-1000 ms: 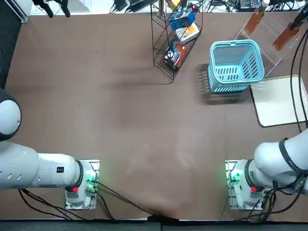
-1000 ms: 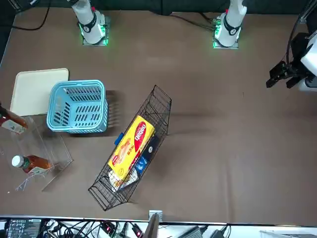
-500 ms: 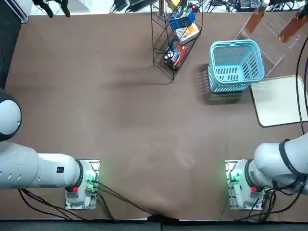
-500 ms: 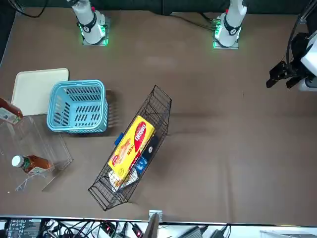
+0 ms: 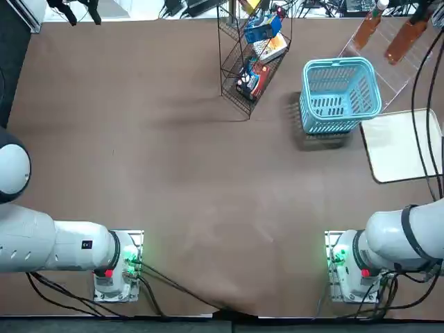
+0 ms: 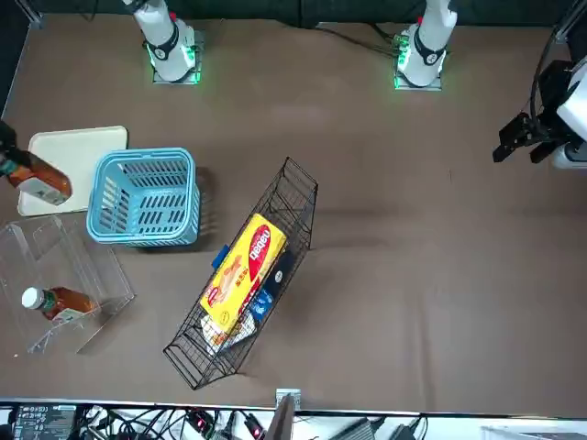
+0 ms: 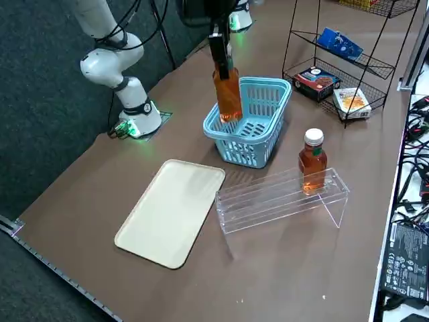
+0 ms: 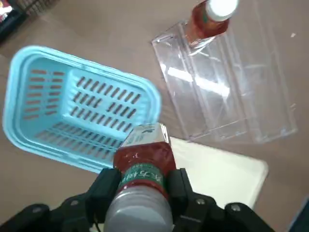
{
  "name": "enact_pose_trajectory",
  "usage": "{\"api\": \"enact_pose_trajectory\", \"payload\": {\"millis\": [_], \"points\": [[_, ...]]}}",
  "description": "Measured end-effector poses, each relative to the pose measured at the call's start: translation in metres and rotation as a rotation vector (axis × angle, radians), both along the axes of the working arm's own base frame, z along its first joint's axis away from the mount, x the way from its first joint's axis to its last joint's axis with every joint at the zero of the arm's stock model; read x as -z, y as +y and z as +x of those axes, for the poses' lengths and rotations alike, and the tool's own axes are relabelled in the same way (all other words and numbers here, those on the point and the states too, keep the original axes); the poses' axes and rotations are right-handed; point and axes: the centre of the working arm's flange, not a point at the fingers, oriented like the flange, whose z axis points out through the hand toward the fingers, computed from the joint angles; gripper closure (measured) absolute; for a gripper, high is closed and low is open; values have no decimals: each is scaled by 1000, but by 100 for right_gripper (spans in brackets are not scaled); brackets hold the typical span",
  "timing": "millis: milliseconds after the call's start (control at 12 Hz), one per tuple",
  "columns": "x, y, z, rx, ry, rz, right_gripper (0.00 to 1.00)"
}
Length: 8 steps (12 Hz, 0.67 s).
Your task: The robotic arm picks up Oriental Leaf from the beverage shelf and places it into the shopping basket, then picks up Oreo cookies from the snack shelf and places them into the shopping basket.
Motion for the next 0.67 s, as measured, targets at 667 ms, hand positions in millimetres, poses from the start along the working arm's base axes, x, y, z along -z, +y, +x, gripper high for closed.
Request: {"api": "enact_pose_trajectory", "payload": {"millis": [667], "points": [[19,108,-39,294,7,-34,44]]}}
